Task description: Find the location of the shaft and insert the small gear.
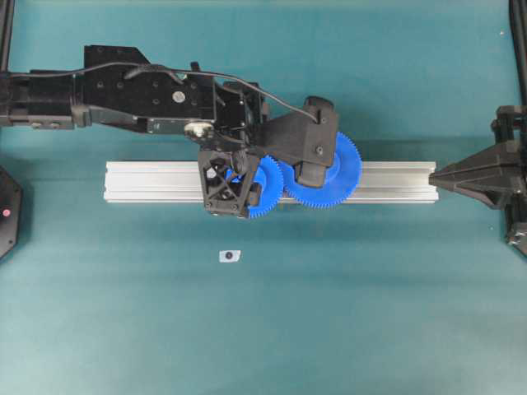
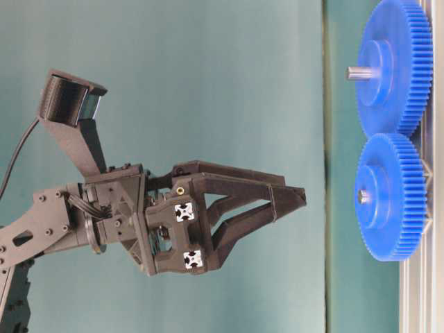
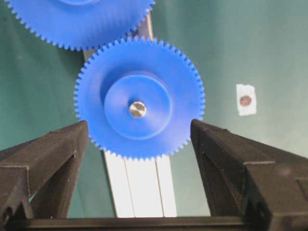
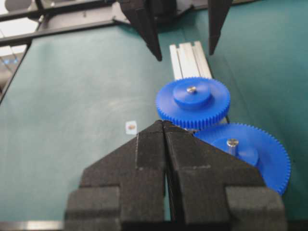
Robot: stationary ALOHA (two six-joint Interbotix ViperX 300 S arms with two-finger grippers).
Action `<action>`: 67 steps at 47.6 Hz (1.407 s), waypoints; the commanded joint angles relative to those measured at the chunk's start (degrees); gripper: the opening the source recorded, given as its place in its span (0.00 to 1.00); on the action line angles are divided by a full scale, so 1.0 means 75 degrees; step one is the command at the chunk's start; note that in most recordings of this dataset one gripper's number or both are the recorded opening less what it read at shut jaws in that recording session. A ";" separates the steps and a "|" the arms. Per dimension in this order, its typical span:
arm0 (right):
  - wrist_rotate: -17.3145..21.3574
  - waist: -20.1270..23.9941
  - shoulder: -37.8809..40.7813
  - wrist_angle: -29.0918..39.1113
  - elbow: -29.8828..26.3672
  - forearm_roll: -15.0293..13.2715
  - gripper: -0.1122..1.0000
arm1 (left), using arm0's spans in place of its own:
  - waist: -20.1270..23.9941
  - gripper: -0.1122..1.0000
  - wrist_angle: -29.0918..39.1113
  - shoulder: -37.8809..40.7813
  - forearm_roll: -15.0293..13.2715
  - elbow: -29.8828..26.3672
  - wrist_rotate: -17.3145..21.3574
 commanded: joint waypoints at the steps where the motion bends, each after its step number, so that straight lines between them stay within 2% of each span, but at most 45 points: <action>1: 0.0070 -0.0012 0.0059 -0.0047 -0.0094 0.0000 0.08 | -0.0035 0.83 -0.0012 -0.0258 0.0023 -0.0234 -0.0023; 17: 0.0070 -0.0012 0.0059 -0.0035 -0.0082 0.0000 0.08 | -0.0059 0.83 0.0328 -0.0246 0.0035 -0.0422 -0.0023; 67: 0.0094 -0.0012 0.0047 -0.0035 -0.0082 0.0000 0.08 | -0.0211 0.83 0.0352 -0.0480 0.0023 -0.0492 -0.0246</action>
